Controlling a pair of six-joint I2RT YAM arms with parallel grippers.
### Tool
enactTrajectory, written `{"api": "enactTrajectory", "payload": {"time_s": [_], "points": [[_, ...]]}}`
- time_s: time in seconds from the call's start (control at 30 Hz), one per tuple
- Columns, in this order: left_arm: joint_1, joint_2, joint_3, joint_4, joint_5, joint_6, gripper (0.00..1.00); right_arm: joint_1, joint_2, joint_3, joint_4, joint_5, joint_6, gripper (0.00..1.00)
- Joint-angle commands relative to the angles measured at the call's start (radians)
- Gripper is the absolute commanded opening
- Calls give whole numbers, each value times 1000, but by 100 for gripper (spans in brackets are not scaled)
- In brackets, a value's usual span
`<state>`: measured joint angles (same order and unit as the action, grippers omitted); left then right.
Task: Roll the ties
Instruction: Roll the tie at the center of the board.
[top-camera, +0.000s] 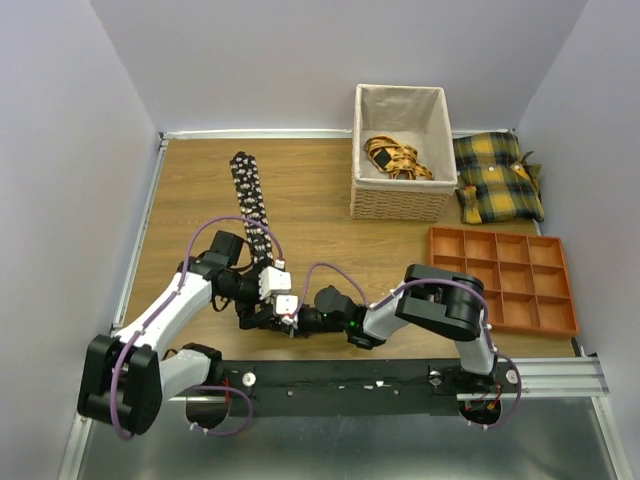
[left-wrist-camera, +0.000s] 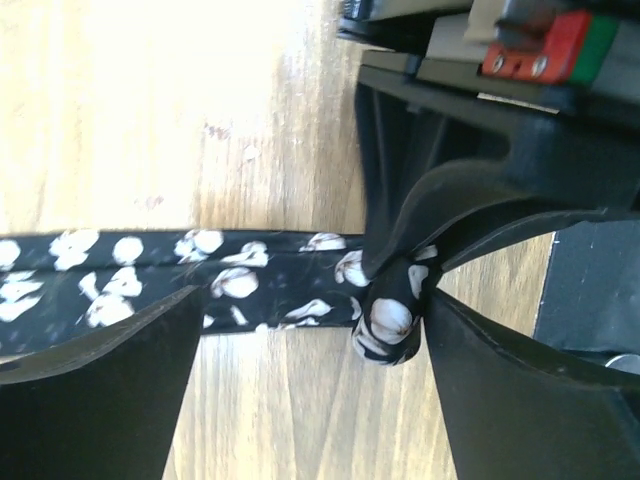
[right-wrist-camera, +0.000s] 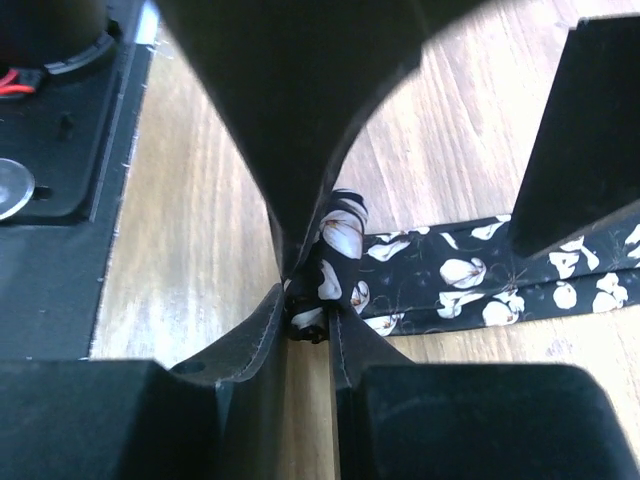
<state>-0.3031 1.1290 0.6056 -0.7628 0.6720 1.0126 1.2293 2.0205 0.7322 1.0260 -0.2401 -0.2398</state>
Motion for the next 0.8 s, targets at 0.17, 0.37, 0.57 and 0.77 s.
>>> {"api": "enactTrajectory", "payload": {"time_s": [0.17, 0.37, 0.57, 0.77], "points": [[70, -87, -37, -69, -2, 205, 99, -47, -3, 4, -127, -48, 295, 11], [139, -64, -10, -78, 6, 261, 99, -48, 6, 26, -205, -48, 263, 11], [208, -6, -4, -70, 15, 308, 99, -47, 1, 49, -265, -56, 250, 11], [208, -69, -15, -86, 29, 240, 96, -57, -11, 75, -334, -97, 356, 11]]}}
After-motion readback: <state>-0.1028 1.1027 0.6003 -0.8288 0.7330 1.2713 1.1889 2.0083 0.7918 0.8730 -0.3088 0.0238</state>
